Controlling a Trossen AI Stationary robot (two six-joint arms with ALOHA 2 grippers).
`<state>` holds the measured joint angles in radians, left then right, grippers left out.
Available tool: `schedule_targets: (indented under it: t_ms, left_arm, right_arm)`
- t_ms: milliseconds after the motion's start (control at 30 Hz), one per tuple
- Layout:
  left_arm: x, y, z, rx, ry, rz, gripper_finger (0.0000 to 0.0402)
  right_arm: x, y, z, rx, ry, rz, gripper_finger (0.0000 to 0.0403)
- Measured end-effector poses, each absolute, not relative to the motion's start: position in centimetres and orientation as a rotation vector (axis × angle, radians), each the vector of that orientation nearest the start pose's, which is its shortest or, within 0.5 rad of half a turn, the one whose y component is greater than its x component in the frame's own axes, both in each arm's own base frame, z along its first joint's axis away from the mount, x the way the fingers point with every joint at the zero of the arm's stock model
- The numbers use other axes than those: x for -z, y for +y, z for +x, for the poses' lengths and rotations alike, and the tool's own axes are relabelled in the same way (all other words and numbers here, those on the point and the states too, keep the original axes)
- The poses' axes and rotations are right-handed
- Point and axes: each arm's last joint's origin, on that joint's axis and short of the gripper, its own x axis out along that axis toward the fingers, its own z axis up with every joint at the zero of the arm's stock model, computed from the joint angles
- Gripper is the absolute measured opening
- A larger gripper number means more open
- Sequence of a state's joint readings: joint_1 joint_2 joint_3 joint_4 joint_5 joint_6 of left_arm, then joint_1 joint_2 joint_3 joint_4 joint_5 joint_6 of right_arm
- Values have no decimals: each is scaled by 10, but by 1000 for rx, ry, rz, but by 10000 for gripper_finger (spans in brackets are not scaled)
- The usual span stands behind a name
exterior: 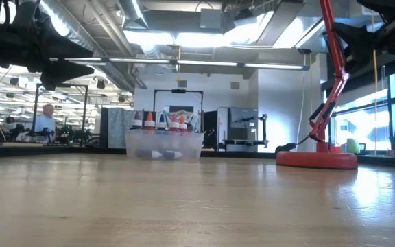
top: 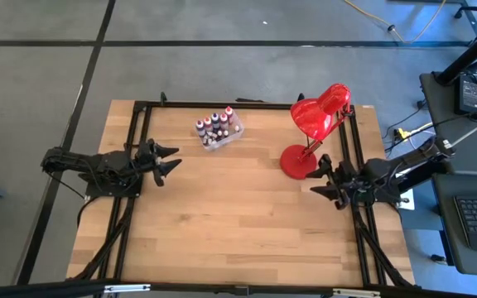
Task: Pick & Place food coloring
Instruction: Return to Home Position
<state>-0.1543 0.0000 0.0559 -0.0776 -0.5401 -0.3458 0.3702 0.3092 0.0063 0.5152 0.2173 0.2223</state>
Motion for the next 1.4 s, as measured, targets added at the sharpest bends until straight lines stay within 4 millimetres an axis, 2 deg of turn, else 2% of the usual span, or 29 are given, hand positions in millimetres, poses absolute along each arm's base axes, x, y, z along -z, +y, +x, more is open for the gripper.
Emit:
schedule_targets:
  t_ms: [300, 567, 900, 1400]
  left_arm:
    - [-175, 1, 91, -396, -35, -273, 242]
    - [-175, 1, 91, -396, -31, -253, 241]
    - [-175, 1, 91, -394, -31, -255, 241]
    - [-175, 1, 91, -394, -32, -255, 240]
  right_arm:
    - [-191, 29, 100, -72, -226, 255, 227]
    - [-192, 25, 89, -71, -262, 266, 227]
    - [-187, 21, 90, 74, -221, 181, 227]
    - [-172, 22, 93, 82, -71, 100, 227]
